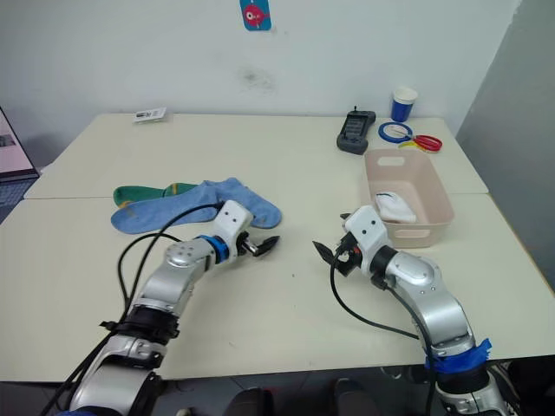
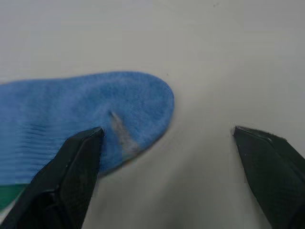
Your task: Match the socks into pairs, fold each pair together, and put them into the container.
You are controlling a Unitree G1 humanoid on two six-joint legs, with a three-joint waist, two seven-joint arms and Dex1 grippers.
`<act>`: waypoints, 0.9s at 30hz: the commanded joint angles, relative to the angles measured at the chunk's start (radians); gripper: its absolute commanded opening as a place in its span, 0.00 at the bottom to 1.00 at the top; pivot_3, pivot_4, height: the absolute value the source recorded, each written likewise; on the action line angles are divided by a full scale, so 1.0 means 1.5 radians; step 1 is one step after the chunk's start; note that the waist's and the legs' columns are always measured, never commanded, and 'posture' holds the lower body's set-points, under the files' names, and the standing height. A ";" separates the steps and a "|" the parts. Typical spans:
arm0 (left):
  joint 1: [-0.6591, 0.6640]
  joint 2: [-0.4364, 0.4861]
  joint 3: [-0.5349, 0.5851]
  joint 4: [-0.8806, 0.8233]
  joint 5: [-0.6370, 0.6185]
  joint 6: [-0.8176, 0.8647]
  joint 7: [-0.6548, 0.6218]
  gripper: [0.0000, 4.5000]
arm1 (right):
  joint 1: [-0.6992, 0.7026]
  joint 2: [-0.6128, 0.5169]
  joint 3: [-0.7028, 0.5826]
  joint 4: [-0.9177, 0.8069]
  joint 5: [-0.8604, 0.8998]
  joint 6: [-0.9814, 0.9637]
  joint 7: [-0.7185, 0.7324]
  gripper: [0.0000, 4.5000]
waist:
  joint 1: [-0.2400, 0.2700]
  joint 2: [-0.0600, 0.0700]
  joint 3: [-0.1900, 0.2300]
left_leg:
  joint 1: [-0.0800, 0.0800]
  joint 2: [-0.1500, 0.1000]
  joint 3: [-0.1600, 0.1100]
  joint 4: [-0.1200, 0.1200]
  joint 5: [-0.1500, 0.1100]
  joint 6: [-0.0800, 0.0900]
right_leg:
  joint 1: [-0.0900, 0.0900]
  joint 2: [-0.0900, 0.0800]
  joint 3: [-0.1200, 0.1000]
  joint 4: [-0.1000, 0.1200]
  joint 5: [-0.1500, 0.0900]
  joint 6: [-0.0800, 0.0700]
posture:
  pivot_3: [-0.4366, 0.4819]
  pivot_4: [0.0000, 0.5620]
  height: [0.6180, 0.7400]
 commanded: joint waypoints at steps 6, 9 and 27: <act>-0.059 -0.028 -0.001 0.098 0.034 -0.043 0.043 0.51 | 0.007 -0.012 -0.005 -0.037 -0.005 0.000 -0.020 1.00 | 0.000 0.000 0.000 | 0.000 0.000 0.000 0.000 0.000 0.000 | 0.000 0.000 0.000 0.000 0.000 0.000 | 0.48 0.27 1.00; -0.067 -0.031 0.004 0.111 0.034 -0.049 0.044 0.31 | 0.007 -0.014 -0.003 -0.038 -0.006 0.000 -0.023 1.00 | -0.003 0.000 0.000 | 0.000 0.000 0.000 0.000 0.000 0.000 | 0.000 0.000 0.000 0.000 0.000 0.000 | 0.48 0.27 1.00; 0.163 0.094 -0.067 -0.305 -0.060 -0.171 -0.269 0.00 | -0.010 -0.019 -0.005 -0.001 0.004 -0.020 -0.002 1.00 | -0.005 0.000 0.000 | 0.001 0.001 0.001 0.000 0.000 0.000 | 0.000 -0.002 0.001 0.001 0.000 0.000 | 0.48 0.27 1.00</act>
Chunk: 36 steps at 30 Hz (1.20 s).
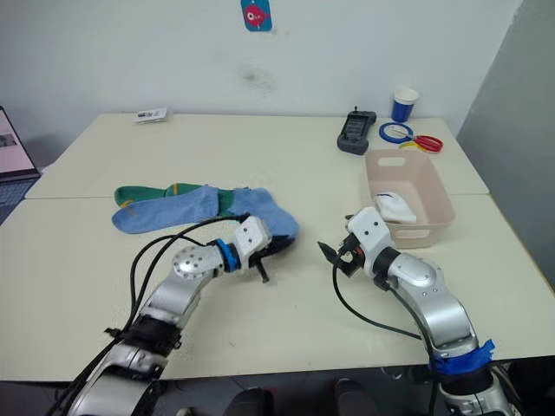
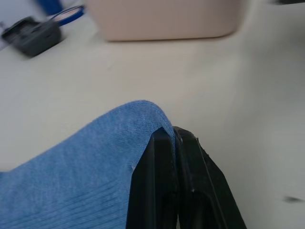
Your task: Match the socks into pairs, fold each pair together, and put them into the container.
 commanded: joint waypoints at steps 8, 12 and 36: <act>0.240 0.216 0.056 -0.332 -0.192 -0.005 -0.247 0.00 | -0.012 -0.021 -0.001 0.018 0.007 -0.034 0.038 1.00 | 0.000 0.001 0.000 | 0.000 0.001 0.000 0.000 0.000 0.000 | 0.000 0.000 0.000 0.000 0.000 0.000 | 0.48 0.27 1.00; 0.302 0.271 0.079 -0.322 -0.188 -0.096 -0.307 0.00 | -0.017 -0.019 0.006 0.037 0.005 -0.045 0.050 1.00 | 0.000 0.001 0.000 | 0.000 0.001 0.000 0.000 0.000 0.000 | 0.000 0.000 0.000 0.000 0.000 -0.001 | 0.48 0.27 1.00; -0.105 0.154 0.041 0.052 -0.181 0.221 -0.064 0.97 | -0.022 -0.135 0.139 0.024 0.082 -0.066 0.362 1.00 | 0.003 0.001 0.000 | 0.000 0.000 -0.002 0.001 -0.001 0.001 | 0.001 0.003 -0.001 -0.001 -0.001 -0.001 | 0.48 0.27 1.00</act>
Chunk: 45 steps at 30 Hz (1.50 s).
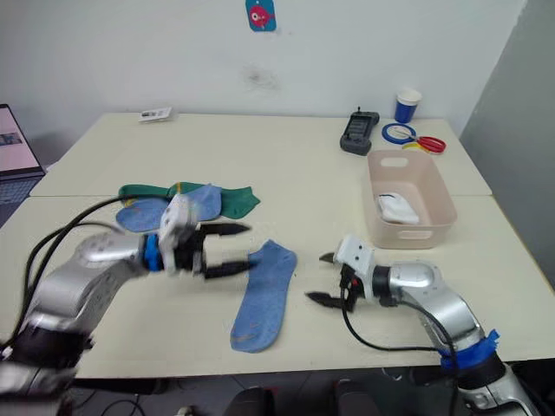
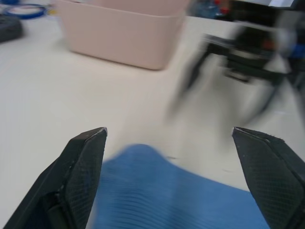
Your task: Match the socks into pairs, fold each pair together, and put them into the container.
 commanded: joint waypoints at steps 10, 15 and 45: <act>-0.120 -0.118 -0.040 0.301 0.184 -0.169 0.020 0.97 | -0.043 0.021 0.037 0.063 -0.051 -0.112 0.029 1.00 | -0.003 0.000 0.000 | -0.001 0.001 0.000 0.000 0.000 0.000 | -0.002 0.002 0.001 0.001 0.000 0.000 | 0.48 0.27 1.00; -0.010 -0.075 0.022 0.102 0.117 -0.107 -0.004 0.97 | -0.091 0.097 -0.036 0.137 -0.054 -0.037 -0.104 1.00 | -0.008 0.000 0.000 | 0.000 0.001 0.001 0.001 0.000 0.000 | -0.002 -0.001 0.002 0.002 0.000 0.000 | 0.48 0.27 1.00; 0.590 -0.059 0.101 -0.461 -0.039 0.259 0.249 0.77 | -0.501 0.357 -0.047 0.927 -0.134 -0.160 -0.045 0.78 | -0.004 0.002 -0.002 | 0.002 0.001 0.001 0.000 0.000 0.000 | 0.000 -0.004 0.002 0.001 0.001 -0.002 | 0.48 0.27 1.00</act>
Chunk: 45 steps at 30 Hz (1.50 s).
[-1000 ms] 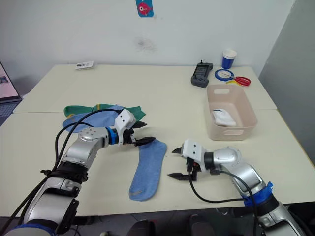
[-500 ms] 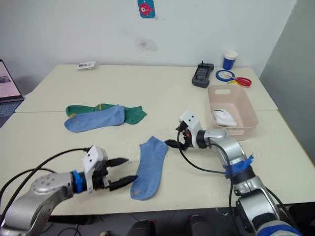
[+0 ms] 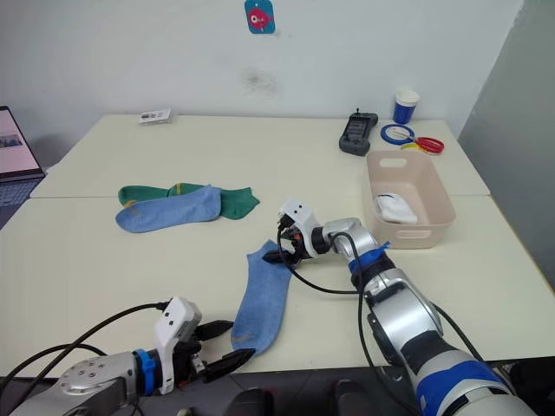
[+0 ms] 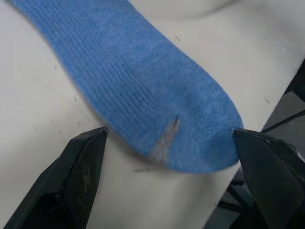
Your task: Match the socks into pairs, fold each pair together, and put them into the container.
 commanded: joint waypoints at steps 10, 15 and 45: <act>0.028 -0.007 -0.045 0.072 0.037 -0.059 -0.011 0.06 | -0.019 0.005 -0.040 0.044 -0.021 -0.027 0.064 0.00 | -0.001 0.001 -0.001 | 0.000 0.000 0.000 0.000 0.000 0.000 | 0.000 0.000 0.000 0.000 0.000 0.000 | 0.48 0.27 1.00; 0.019 0.006 -0.048 0.131 0.064 -0.119 -0.042 0.00 | -0.007 -0.018 -0.055 0.024 -0.018 -0.006 0.067 0.00 | 0.000 0.001 -0.001 | 0.000 0.000 0.000 -0.001 0.000 0.000 | 0.000 0.000 0.000 0.000 0.000 0.000 | 0.48 0.27 1.00; -0.510 0.107 -0.185 0.507 0.218 -0.277 -0.354 0.40 | 0.440 0.015 -0.260 -1.070 0.107 0.808 -0.343 0.40 | -0.001 0.001 -0.001 | -0.006 0.000 0.000 -0.001 0.000 0.000 | -0.006 0.002 -0.001 0.000 -0.001 0.000 | 0.48 0.27 1.00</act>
